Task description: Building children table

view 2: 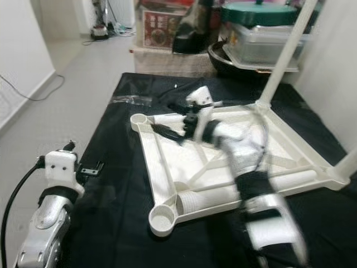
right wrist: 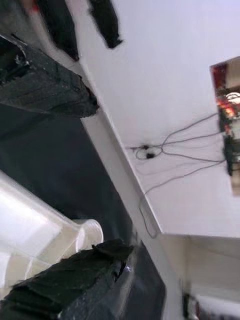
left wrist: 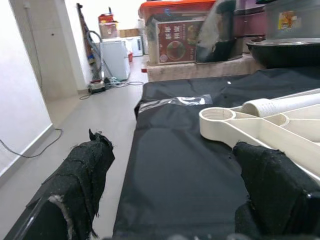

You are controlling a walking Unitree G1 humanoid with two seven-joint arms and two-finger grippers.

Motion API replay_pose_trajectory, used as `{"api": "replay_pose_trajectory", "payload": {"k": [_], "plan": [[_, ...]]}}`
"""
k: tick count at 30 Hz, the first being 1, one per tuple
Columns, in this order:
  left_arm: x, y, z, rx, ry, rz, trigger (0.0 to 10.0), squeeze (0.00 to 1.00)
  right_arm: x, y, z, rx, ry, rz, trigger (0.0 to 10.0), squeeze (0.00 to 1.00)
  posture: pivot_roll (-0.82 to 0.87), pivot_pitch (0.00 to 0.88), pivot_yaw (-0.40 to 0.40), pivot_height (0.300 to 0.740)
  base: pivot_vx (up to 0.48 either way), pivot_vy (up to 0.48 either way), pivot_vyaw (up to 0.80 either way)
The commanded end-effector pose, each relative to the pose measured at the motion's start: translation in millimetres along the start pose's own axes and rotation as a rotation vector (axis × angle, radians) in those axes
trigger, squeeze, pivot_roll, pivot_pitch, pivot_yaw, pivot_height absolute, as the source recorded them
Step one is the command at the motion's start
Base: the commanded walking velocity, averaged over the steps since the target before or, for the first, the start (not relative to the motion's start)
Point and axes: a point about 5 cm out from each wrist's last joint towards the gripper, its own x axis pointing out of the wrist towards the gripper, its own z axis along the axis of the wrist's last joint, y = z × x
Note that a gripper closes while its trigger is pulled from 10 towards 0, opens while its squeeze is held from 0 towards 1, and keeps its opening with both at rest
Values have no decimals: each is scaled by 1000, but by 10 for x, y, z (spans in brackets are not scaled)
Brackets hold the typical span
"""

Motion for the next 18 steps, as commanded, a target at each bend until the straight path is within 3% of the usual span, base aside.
{"api": "replay_pose_trajectory", "payload": {"k": [1,2,3,5,7,12,14,18], "plan": [[-21,17,-1,-18,16,6,10000,0,56,132,-43,42,-6,-20,10000,0,60,0,-86,740,0,465,0],[-21,17,-1,-18,16,6,10000,0,56,132,-43,42,-6,-20,10000,0,60,0,-86,740,0,465,0],[-29,25,9,-15,15,3,10000,0,117,262,-72,72,-15,-13,10000,0,61,0,-84,740,0,469,0],[-33,34,20,-7,9,0,10000,0,159,344,-86,90,-14,-16,10000,0,64,0,-90,740,0,469,0],[-36,37,24,-7,8,1,10000,0,186,370,-119,116,9,-52,10000,0,64,0,-90,740,0,469,0],[-40,35,33,-4,2,4,10000,0,211,361,-174,125,52,-112,10000,0,68,0,-90,740,0,469,0],[-47,25,36,3,-4,6,10000,0,233,267,-328,161,180,-274,10000,0,55,0,-79,740,0,0,0],[-27,21,29,0,2,6,10000,0,202,237,-422,150,272,-351,10000,0,49,0,-73,740,0,0,0]]}}
